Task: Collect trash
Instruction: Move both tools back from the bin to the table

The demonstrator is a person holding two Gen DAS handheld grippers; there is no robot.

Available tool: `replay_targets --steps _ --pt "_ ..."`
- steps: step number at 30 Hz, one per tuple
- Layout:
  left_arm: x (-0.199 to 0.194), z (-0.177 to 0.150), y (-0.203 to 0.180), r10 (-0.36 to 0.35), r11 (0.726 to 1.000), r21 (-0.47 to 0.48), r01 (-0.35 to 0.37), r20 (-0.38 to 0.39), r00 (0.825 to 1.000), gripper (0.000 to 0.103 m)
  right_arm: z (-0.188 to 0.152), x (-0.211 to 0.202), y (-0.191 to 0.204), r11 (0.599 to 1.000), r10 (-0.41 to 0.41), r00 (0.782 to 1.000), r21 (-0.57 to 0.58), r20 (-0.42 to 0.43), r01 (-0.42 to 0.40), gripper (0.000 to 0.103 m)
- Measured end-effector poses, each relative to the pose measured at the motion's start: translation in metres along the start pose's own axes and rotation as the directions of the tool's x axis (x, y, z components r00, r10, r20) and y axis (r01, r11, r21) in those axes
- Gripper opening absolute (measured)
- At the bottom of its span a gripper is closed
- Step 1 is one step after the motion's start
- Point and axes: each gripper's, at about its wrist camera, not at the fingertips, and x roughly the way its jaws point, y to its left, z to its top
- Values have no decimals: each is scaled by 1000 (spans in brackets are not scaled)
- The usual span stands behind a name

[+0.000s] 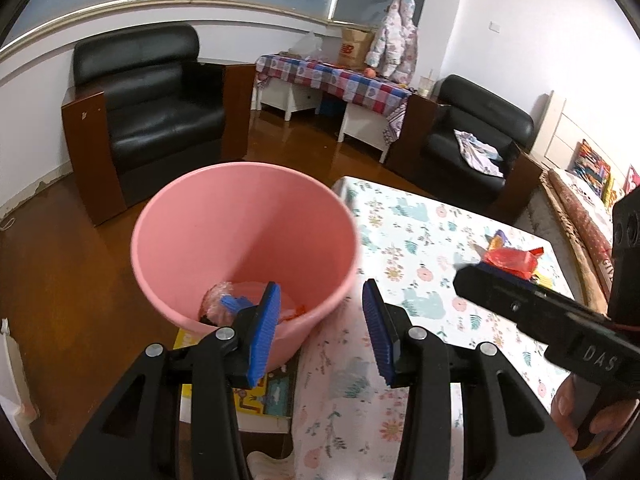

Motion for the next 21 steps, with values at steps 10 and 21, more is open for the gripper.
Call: replay_targets --steps 10,21 --pt "4 -6 -30 -60 998 37 60 -8 998 43 -35 -42 -61 989 -99 995 109 -8 99 47" --pt "15 -18 -59 -106 991 76 109 -53 993 43 -66 -95 -125 948 -216 976 238 1 210 47"
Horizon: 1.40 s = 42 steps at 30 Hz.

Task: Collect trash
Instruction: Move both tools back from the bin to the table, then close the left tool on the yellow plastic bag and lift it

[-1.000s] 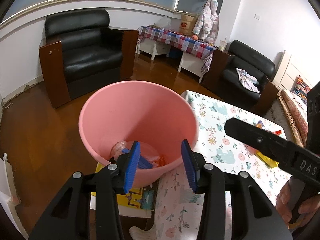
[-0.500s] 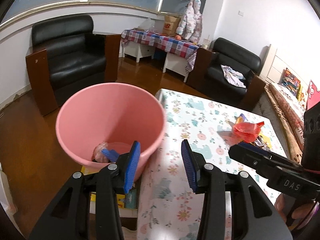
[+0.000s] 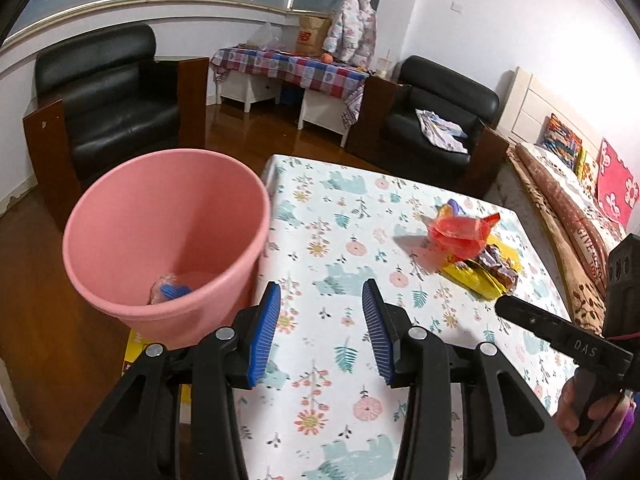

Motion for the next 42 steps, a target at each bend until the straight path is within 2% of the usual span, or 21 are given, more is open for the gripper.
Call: replay_targets --steps 6,9,25,32,34,37,42 --pt "6 -2 -14 -15 999 39 16 -20 1000 43 0 -11 -41 995 -56 998 87 5 56 47" --pt "9 -2 -22 -21 998 56 23 -26 999 43 2 -10 -51 993 -68 998 93 -4 68 47" --pt "18 -3 -44 -12 994 110 18 -53 999 43 29 41 -58 990 -141 987 -28 -80 139 47" --pt "25 -4 -50 -7 992 125 15 -68 998 43 31 52 -52 978 -193 979 -90 -58 188 58" --pt "27 -4 -50 -6 992 126 15 -73 997 43 32 56 -52 975 -204 977 -103 -58 197 58" --pt "29 -5 -52 -7 991 131 17 -79 997 43 33 58 -51 979 -181 982 -107 -58 174 58" --pt "27 -6 -56 -11 990 141 21 -78 997 43 27 61 -42 994 -69 992 -87 -102 61 44"
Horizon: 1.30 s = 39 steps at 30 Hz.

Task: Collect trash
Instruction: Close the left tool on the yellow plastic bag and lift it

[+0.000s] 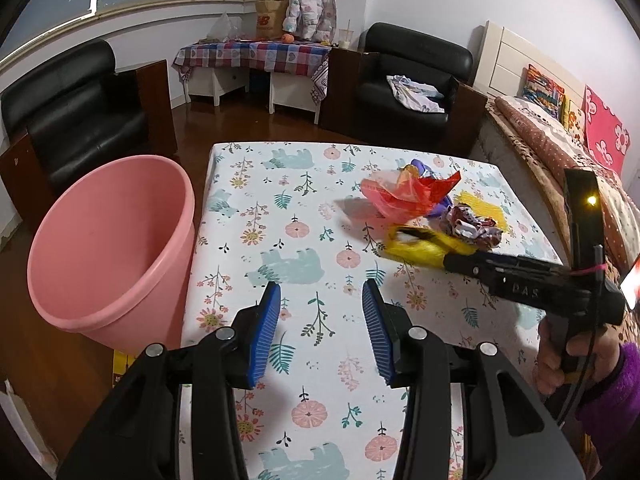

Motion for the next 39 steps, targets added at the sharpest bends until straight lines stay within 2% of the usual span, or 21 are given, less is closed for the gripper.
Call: replay_targets --steps 6,11,16,19,21,23,28,33,36,38,39 --pt "3 0 -2 -26 1000 -12 26 -17 1000 43 -7 -5 31 994 106 994 -26 -6 -106 44" --pt "11 8 -7 -106 993 -56 103 -51 993 43 -17 -9 45 991 126 992 -35 -20 -126 44" --pt "28 21 -23 -202 977 -88 193 -105 974 43 -26 -16 40 989 144 989 -28 -45 -145 44" --pt "37 27 -35 -232 970 -101 220 -128 964 43 -34 -33 33 991 130 991 -34 -16 -130 44" --pt "44 30 -46 -229 971 -102 216 -144 963 43 -37 -45 25 994 108 994 -31 17 -108 44" --pt "54 30 -59 -227 971 -109 211 -171 959 43 -40 -59 15 998 51 997 -29 60 -49 44" --pt "78 28 -77 -165 982 -132 137 -226 960 43 -41 -80 -13 999 -45 989 -3 142 45 44" --pt "98 21 -80 -105 984 -164 63 -264 959 43 -45 -84 -36 998 -46 985 60 168 36 44" --pt "99 18 -78 -79 985 -169 38 -245 966 43 -47 -83 -42 996 -30 984 83 176 15 44" --pt "97 15 -75 -70 983 -180 29 -227 971 36 -46 -84 -45 996 -23 983 85 185 7 44" --pt "96 14 -73 -67 982 -188 25 -223 973 26 -47 -84 -45 996 -22 982 87 187 6 44"
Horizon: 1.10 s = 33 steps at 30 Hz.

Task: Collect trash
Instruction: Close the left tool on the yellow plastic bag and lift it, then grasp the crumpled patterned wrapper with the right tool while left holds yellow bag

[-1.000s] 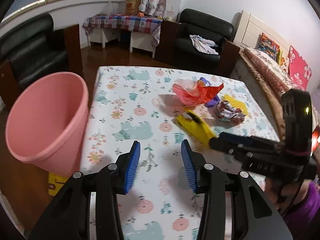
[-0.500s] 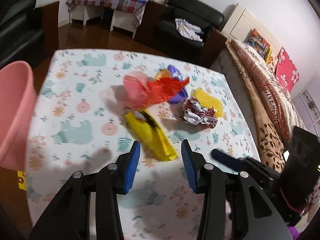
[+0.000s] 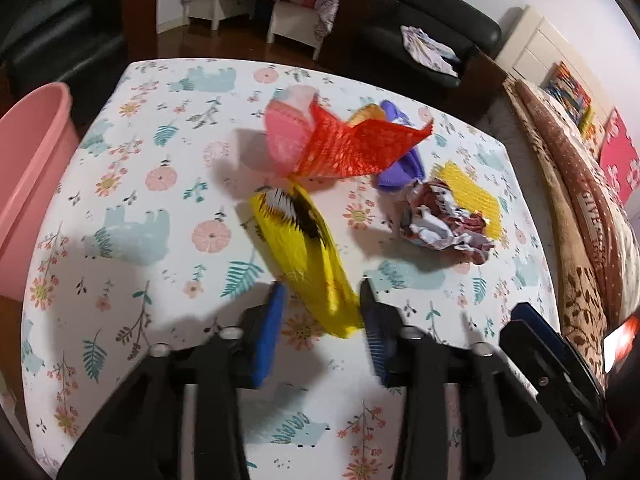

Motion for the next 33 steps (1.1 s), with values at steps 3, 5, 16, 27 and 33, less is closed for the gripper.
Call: replay_targets --steps 3,5,16,27,33 --pt "-5 -4 7 0 1000 -15 0 15 1000 14 0 1 1 1000 2 1000 8 5 -2 44" --pt "-11 -7 8 18 1000 -3 -18 33 999 12 0 -1 0 1000 10 1000 18 9 -10 44" --pt "-41 -18 4 72 997 -11 -71 106 992 10 -1 -3 -4 999 38 999 22 21 -39 44" --pt "-70 -25 18 152 987 -71 -141 172 973 10 -6 -9 10 998 47 998 -44 35 -45 44" --pt "-84 -37 29 182 983 -60 -173 216 959 10 -4 -12 4 997 79 995 -12 63 -78 50"
